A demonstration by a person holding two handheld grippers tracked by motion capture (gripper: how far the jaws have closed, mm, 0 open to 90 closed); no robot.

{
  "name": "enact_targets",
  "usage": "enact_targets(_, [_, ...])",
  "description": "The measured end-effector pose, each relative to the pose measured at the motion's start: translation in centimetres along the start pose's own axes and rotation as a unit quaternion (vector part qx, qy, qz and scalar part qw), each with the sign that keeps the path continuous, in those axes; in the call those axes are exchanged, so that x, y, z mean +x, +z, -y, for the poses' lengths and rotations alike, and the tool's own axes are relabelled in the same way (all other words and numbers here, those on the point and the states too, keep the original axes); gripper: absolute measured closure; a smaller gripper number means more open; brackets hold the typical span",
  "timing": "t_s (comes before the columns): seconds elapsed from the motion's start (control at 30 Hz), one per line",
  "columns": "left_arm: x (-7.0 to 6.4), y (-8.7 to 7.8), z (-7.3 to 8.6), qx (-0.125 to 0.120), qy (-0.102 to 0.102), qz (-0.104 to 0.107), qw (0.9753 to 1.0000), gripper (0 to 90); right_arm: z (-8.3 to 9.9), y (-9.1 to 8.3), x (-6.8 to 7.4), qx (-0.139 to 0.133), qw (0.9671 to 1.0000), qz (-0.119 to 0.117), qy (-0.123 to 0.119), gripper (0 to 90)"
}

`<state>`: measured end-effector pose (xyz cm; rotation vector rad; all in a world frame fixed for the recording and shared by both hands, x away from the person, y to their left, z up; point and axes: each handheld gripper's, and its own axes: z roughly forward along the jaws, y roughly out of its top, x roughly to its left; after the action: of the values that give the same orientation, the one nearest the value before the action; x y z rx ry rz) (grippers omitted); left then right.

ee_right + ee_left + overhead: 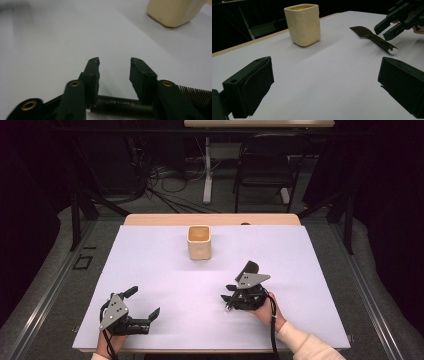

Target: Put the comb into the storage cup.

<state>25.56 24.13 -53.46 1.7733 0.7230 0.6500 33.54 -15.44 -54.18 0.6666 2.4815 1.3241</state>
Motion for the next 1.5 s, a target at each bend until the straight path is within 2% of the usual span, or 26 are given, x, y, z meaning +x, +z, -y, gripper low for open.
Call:
enact_targets(0.03, [0.0,0.0,0.0,0.0,0.0,0.0,1.0,0.4,0.0,0.0,0.0,0.0,1.0,0.0,0.0,62.1])
enact_targets(0.1, [0.0,0.0,0.0,0.0,0.0,0.0,1.0,0.4,0.0,0.3,0.1,0.013,0.9999,0.001,-0.006,75.1])
enact_targets(0.2, [0.0,0.0,0.0,0.0,-0.001,-0.001,1.0,0.4,0.0,0.7,0.3,0.025,0.9996,0.005,-0.013,83.7])
enact_targets(0.33, [0.0,0.0,0.0,0.001,-0.001,0.0,1.0,0.4,0.0,0.9,0.4,0.031,0.9993,0.014,-0.012,89.8])
enact_targets(0.63, [0.1,-0.1,0.0,0.0,0.0,-0.002,1.0,0.4,0.1,1.1,0.7,0.048,0.9987,0.002,-0.02,90.0])
enact_targets(0.77, [0.0,-0.1,0.0,0.001,0.0,-0.002,1.0,0.4,0.2,1.3,0.8,0.071,0.997,-0.005,-0.03,90.0])
enact_targets(0.9, [0.1,-0.1,0.0,0.001,0.0,-0.004,1.0,0.4,0.2,1.4,0.7,0.079,0.9964,-0.008,-0.031,90.0])
enact_targets(1.23, [0.1,-0.2,0.0,0.003,-0.002,-0.008,1.0,0.4,0.6,0.8,0.8,0.093,0.9953,-0.011,-0.026,90.0])
enact_targets(1.5, [0.1,-0.2,0.0,0.004,0.0,-0.01,0.9999,0.4,1.1,-0.3,0.5,0.103,0.9946,-0.005,-0.006,90.0])
